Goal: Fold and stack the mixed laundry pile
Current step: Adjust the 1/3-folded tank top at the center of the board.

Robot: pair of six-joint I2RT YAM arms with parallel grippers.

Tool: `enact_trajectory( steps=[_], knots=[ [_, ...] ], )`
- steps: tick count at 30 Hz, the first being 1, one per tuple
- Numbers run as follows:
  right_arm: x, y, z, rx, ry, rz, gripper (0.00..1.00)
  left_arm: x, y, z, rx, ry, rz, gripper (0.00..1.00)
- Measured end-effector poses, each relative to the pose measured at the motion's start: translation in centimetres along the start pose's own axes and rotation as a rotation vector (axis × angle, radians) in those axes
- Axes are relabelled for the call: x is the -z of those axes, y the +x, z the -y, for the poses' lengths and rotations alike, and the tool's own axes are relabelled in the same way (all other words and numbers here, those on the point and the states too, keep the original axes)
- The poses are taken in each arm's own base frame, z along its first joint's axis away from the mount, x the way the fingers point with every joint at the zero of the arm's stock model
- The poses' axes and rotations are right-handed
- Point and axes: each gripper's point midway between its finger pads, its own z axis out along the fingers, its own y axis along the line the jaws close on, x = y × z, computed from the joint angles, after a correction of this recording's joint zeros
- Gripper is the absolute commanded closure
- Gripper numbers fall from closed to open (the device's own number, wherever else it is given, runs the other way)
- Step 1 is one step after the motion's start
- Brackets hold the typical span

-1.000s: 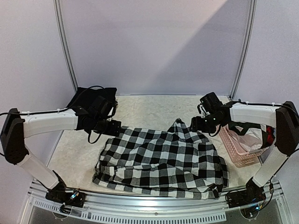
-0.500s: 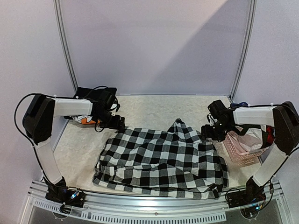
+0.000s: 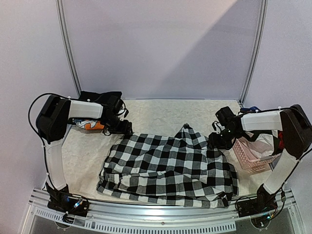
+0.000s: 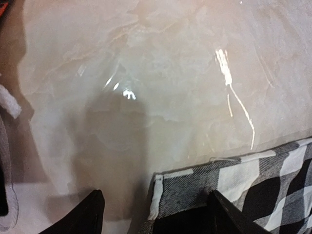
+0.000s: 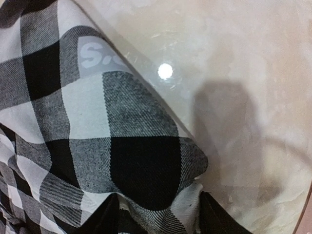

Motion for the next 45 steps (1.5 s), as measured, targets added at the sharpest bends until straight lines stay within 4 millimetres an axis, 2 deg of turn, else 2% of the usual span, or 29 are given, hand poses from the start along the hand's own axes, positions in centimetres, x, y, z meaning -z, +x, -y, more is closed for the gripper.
enact_trajectory(
  steps=[4,6,9,14,17,21,24,26,32,37,41,43,45],
  knots=[
    [-0.7,0.2,-0.3,0.002,-0.025,-0.020,0.52,-0.4,-0.7,0.4,-0.001,0.024,0.003,0.45],
    [-0.9,0.3,-0.5,0.003,-0.041,-0.027,0.45,-0.7,-1.0,0.7,-0.002,0.040,0.006,0.53],
    [-0.9,0.1,-0.7,0.007,-0.052,-0.026,0.35,-0.8,-1.2,1.1,0.001,0.065,0.009,0.71],
    [-0.4,-1.2,-0.5,-0.012,-0.068,-0.003,0.31,-1.1,-0.7,1.3,0.015,0.090,-0.003,0.99],
    [0.2,-2.7,-0.4,-0.032,-0.088,0.024,0.29,-1.2,-0.6,1.4,0.021,0.099,-0.001,1.00],
    [1.0,-5.9,-0.8,-0.049,-0.141,0.070,0.30,-1.3,-0.6,1.5,0.026,0.107,0.006,1.00],
    [0.5,-8.2,-1.8,-0.044,-0.191,0.082,0.34,-1.4,-0.6,1.6,0.028,0.114,0.010,1.00],
    [-0.6,-9.2,-2.5,-0.042,-0.220,0.069,0.36,-1.4,-0.6,1.6,0.028,0.117,0.014,1.00],
    [-4.3,-10.5,-4.0,-0.052,-0.294,0.003,0.48,-1.4,-0.5,1.7,0.032,0.126,0.026,1.00],
    [-5.4,-12.4,-5.9,-0.055,-0.385,-0.003,0.56,-1.3,-0.4,1.7,0.035,0.133,0.030,1.00],
    [-6.1,-13.1,-7.2,-0.050,-0.448,-0.016,0.66,-1.2,-0.4,1.8,0.038,0.136,0.033,1.00],
    [-6.4,-13.3,-7.9,-0.042,-0.481,-0.024,0.72,-1.2,-0.3,1.8,0.040,0.138,0.036,1.00],
    [-6.7,-13.2,-8.7,-0.029,-0.508,-0.034,0.83,-1.2,-0.2,1.8,0.041,0.140,0.036,1.00]
  ],
)
